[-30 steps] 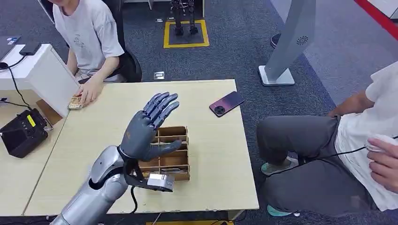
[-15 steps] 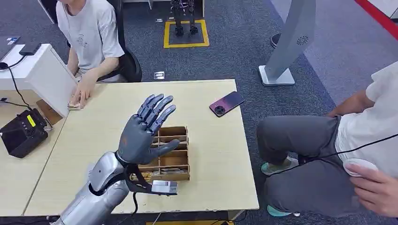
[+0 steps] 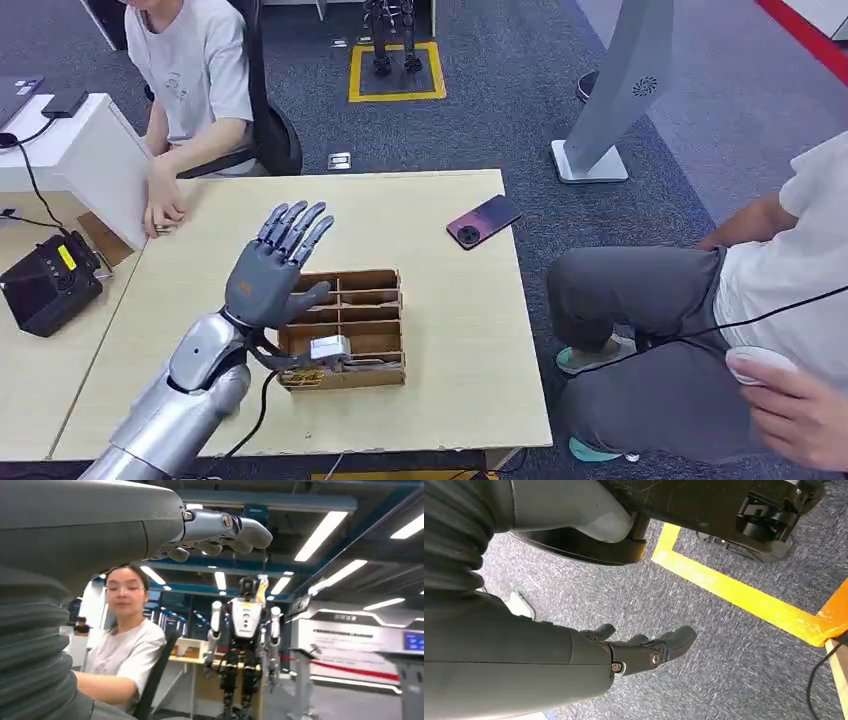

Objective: Pass the card to the sensor for recognition and then transmit it.

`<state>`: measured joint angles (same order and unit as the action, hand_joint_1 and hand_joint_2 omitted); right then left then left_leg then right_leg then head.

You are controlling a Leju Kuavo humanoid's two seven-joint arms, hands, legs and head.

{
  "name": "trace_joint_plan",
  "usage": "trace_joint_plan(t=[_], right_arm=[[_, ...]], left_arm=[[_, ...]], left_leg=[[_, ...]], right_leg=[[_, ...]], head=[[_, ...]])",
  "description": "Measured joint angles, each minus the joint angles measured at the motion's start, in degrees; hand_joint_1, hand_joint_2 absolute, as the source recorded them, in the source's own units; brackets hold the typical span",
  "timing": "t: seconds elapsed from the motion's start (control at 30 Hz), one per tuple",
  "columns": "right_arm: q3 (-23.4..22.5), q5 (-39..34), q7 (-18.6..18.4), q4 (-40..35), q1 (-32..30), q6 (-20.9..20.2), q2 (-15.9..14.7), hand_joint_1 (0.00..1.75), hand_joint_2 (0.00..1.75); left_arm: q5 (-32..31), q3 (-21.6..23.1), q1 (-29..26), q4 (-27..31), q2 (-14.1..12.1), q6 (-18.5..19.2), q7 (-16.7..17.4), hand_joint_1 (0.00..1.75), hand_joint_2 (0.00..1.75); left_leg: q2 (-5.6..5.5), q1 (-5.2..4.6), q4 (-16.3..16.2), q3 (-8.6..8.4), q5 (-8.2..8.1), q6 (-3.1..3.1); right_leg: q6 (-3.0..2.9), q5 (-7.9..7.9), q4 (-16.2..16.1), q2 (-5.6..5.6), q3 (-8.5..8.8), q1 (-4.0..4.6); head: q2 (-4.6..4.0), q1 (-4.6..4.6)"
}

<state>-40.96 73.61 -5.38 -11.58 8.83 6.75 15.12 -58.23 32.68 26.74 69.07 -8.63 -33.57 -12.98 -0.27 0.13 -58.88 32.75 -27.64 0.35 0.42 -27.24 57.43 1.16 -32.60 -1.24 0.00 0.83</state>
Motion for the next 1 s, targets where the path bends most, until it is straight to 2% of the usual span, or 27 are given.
trace_joint_plan(t=[0.77,0.87,0.93,1.0], right_arm=[[0.9,-0.4,0.0,0.0,0.1,0.0,0.0,0.0,1.75],[1.0,-0.9,0.0,0.0,0.1,0.0,0.0,0.0,1.75],[1.0,-1.4,0.0,0.0,0.1,0.2,0.0,0.0,1.75],[1.2,-1.9,0.2,0.0,0.1,0.3,0.0,0.0,1.75]], left_arm=[[0.0,-0.8,0.5,-3.9,0.0,0.3,0.0,0.0,1.75],[2.2,-1.2,0.5,-4.0,0.0,0.3,-1.5,0.0,1.75],[6.9,-1.8,0.3,-3.6,0.3,-0.2,-3.9,0.0,1.75],[8.7,-2.7,0.0,-1.4,0.4,0.1,-4.0,0.0,1.75]], left_leg=[[-0.02,0.0,0.0,0.01,0.0,0.0],[-0.02,0.0,0.0,0.0,0.0,0.0],[-0.02,0.0,0.0,0.0,0.0,0.0],[-0.03,0.0,0.0,0.01,0.0,0.0]], right_leg=[[0.0,0.0,0.0,-0.04,0.0,0.0],[0.0,0.0,0.0,-0.04,0.0,0.0],[0.0,0.0,0.0,-0.04,0.0,0.0],[0.0,0.0,0.0,-0.04,0.0,0.01]], head=[[0.0,-0.02],[0.0,-0.02],[0.0,-0.02],[0.0,-0.02]])
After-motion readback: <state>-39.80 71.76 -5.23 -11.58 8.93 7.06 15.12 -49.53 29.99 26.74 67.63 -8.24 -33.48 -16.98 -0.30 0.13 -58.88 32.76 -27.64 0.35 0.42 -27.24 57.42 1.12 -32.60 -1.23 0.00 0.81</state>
